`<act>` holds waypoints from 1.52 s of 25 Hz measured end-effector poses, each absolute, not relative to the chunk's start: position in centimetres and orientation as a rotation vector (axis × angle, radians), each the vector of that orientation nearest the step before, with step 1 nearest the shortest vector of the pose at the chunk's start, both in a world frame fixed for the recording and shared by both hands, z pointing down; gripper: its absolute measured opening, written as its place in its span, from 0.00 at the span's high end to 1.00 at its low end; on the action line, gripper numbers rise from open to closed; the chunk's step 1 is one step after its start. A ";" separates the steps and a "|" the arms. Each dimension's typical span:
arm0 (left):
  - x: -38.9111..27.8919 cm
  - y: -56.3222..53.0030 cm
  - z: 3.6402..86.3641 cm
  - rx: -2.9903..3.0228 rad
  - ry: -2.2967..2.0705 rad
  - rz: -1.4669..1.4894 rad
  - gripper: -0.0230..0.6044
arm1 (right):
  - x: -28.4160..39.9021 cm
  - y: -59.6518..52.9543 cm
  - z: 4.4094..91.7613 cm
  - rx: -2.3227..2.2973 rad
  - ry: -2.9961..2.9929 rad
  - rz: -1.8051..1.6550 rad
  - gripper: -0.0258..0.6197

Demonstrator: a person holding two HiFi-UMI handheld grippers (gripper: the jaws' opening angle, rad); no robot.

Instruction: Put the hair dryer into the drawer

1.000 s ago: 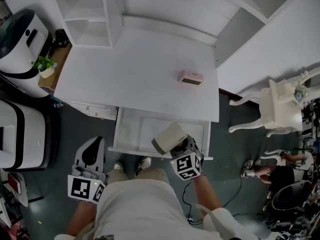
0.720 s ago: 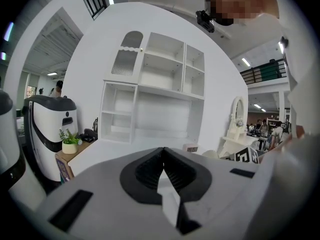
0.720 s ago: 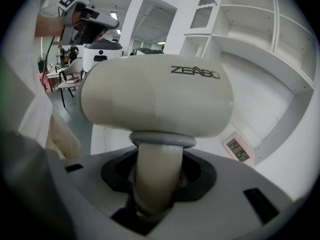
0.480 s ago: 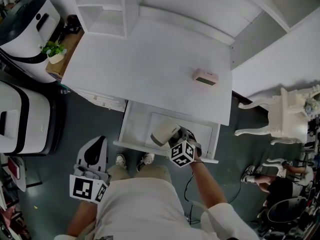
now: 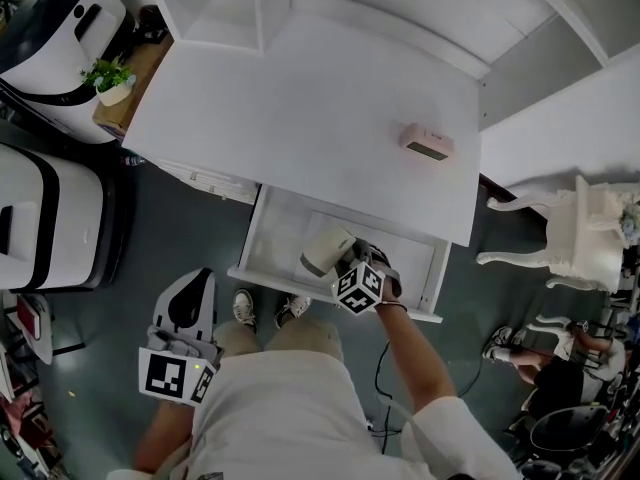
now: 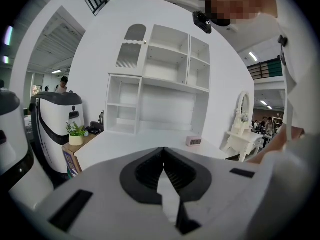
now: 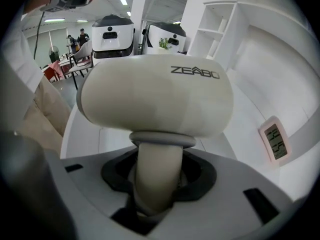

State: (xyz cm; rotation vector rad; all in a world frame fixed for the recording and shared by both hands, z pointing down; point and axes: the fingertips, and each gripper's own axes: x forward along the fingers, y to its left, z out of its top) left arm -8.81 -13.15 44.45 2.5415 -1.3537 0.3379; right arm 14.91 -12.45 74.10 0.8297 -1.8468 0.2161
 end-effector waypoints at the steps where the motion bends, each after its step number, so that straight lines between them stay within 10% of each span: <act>1: -8.8 -13.1 44.5 2.538 -1.357 0.342 0.94 | 14.9 -12.5 74.4 0.821 -1.845 0.216 0.70; 38: -9.9 -10.8 46.3 2.424 -1.455 0.376 0.94 | 16.1 -12.3 81.2 0.581 -1.700 0.234 0.69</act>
